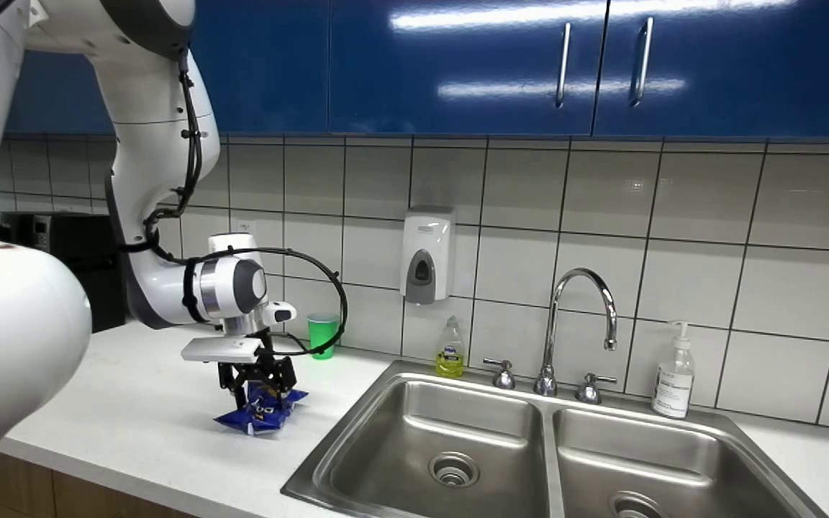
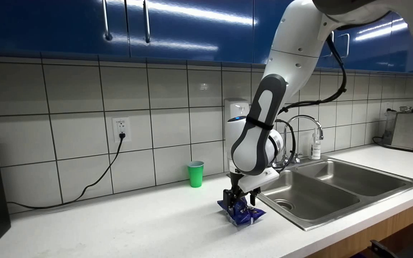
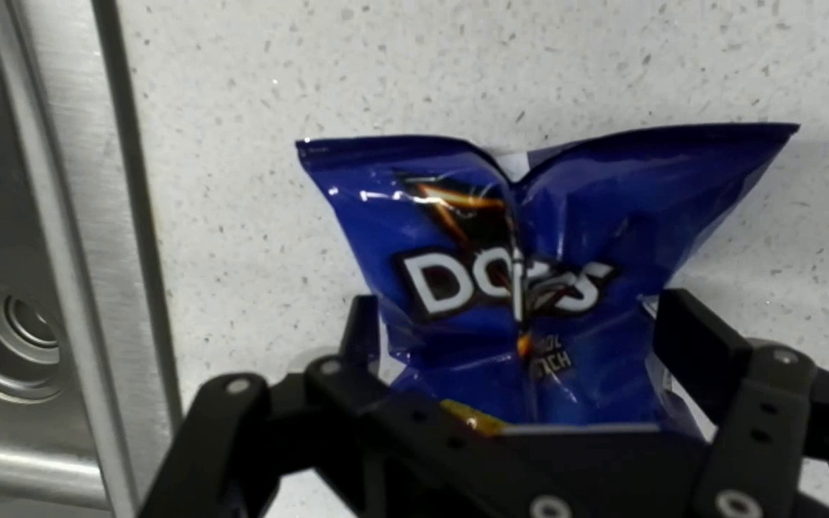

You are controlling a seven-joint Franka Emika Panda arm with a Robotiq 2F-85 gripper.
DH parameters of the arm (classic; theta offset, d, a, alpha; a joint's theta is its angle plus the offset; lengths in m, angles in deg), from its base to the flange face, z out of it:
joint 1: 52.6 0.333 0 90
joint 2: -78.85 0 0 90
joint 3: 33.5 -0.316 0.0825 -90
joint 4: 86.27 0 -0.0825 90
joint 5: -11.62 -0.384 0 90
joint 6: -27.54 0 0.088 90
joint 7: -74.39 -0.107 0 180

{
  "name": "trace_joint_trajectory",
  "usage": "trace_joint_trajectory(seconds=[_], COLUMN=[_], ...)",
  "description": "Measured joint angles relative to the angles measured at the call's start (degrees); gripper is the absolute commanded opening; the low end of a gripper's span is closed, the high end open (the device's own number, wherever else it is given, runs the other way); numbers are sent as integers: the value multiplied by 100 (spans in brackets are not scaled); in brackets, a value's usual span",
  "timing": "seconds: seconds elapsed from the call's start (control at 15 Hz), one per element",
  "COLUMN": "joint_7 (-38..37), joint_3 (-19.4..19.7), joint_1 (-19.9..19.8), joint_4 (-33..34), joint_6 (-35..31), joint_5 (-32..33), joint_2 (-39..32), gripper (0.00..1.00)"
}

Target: Put the packet into the sink

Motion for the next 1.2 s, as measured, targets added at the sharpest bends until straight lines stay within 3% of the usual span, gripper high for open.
trace_joint_trajectory(seconds=[0.07,0.4,0.67,0.8,1.2], joint_7=[-83,-317,-424,-453,-532], joint_3=[0,-1,-1,1,10], joint_1=[19,41,37,36,-20], joint_4=[12,57,106,123,134], joint_6=[63,230,316,347,415], joint_5=[42,88,91,100,186], joint_2=[1,9,49,102,218], gripper=[72,31,5,0,1])
